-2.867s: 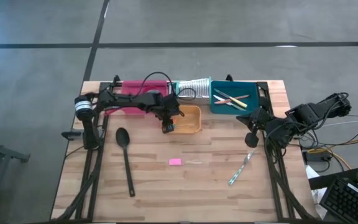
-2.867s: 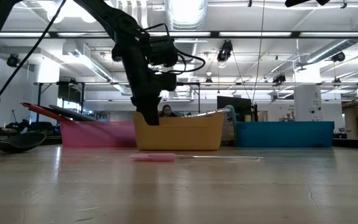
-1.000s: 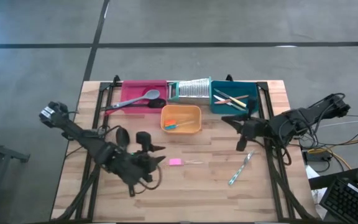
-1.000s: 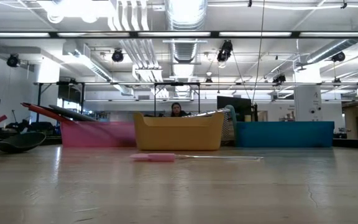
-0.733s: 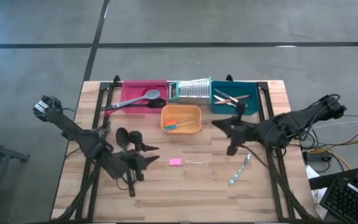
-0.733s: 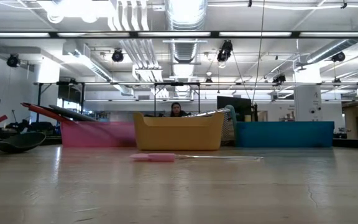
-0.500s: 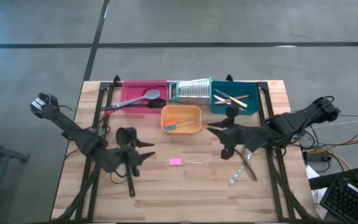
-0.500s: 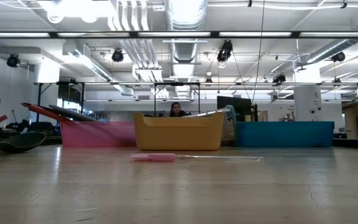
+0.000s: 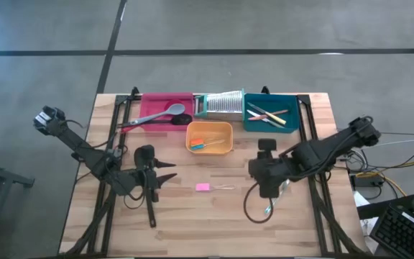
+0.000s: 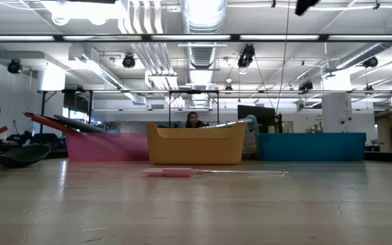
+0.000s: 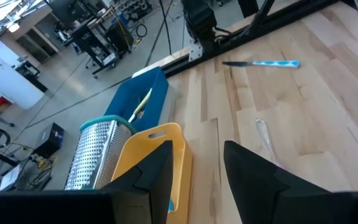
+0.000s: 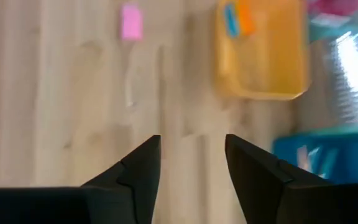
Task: Pick & Place Kitchen Items
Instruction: Put the blue patterned knife into the blue bin
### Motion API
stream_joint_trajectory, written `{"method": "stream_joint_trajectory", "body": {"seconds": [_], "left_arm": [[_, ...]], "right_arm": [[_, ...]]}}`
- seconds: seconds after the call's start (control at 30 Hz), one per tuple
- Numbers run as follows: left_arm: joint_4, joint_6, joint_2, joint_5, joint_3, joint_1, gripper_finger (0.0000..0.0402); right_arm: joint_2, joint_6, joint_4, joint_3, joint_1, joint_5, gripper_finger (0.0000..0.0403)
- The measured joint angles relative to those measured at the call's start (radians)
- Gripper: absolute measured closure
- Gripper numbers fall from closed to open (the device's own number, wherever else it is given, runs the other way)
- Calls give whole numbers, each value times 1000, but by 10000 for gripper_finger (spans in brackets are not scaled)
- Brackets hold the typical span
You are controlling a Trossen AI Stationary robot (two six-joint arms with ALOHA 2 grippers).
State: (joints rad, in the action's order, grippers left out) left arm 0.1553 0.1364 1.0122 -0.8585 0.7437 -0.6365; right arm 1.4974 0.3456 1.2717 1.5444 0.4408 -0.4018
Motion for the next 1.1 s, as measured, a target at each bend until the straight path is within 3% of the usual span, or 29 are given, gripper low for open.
{"method": "stream_joint_trajectory", "body": {"seconds": [0.17, 0.5, 0.77, 1.1], "left_arm": [[-9, 1, 0, 0, 0, 0, 255], [-9, 1, 1, 0, -1, 0, 255], [-35, 12, 1, 1, -10, 0, 255], [-50, 76, 1, 0, -12, 0, 255]], "right_arm": [[25, 62, 8, -28, 25, 93, 219], [84, 111, 4, -33, 165, 95, 245], [121, 705, 14, -37, 209, 83, 279], [123, 835, 6, -45, 193, 85, 333]]}}
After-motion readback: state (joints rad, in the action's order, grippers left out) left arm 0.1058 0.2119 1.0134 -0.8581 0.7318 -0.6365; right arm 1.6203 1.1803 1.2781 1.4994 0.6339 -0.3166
